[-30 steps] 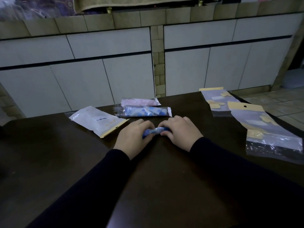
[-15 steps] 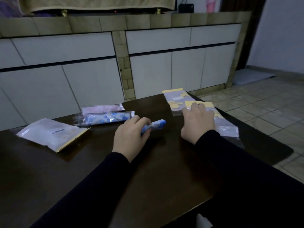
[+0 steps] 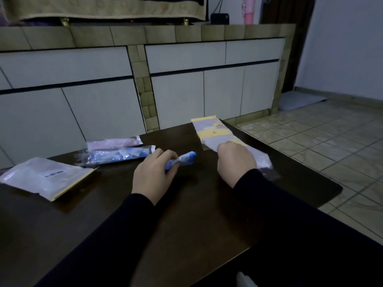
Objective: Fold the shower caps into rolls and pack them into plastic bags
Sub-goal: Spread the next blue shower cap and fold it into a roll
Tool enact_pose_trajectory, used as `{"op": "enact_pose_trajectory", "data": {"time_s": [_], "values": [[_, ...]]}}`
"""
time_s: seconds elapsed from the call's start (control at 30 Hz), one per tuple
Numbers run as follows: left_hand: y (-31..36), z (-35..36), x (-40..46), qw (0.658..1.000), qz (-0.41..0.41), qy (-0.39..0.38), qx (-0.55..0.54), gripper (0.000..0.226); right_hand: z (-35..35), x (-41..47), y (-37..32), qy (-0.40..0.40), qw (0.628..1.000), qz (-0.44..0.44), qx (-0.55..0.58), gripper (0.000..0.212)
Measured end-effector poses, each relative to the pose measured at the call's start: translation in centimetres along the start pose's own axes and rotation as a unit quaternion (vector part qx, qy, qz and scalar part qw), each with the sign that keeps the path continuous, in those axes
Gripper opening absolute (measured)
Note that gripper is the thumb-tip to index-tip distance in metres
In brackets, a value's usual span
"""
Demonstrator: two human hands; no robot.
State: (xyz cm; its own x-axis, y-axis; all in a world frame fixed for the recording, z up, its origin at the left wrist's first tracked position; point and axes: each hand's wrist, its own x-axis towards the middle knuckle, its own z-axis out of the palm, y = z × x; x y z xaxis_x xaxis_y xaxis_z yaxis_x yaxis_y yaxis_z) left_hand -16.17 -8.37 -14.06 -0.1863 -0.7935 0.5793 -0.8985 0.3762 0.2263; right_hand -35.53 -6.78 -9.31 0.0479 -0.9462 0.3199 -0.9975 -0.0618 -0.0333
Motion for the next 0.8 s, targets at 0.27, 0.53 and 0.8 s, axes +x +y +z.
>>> {"op": "enact_pose_trajectory", "data": {"time_s": [0.27,0.53,0.8], "values": [[-1.2,-1.9,-1.0,0.998,-0.042,0.040,-0.019,0.014,-1.5,-0.2,-4.0,0.103,0.970,-0.116,0.185,0.032],[-5.8,-6.8,-3.7,0.992,-0.069,0.109,-0.001,0.020,-1.4,-0.2,-7.3,0.130,0.909,-0.132,0.372,0.019],[-8.5,-9.2,-5.7,0.992,-0.039,0.120,0.027,0.016,2.0,-0.9,-8.3,-0.170,0.967,-0.059,0.179,0.024]]}}
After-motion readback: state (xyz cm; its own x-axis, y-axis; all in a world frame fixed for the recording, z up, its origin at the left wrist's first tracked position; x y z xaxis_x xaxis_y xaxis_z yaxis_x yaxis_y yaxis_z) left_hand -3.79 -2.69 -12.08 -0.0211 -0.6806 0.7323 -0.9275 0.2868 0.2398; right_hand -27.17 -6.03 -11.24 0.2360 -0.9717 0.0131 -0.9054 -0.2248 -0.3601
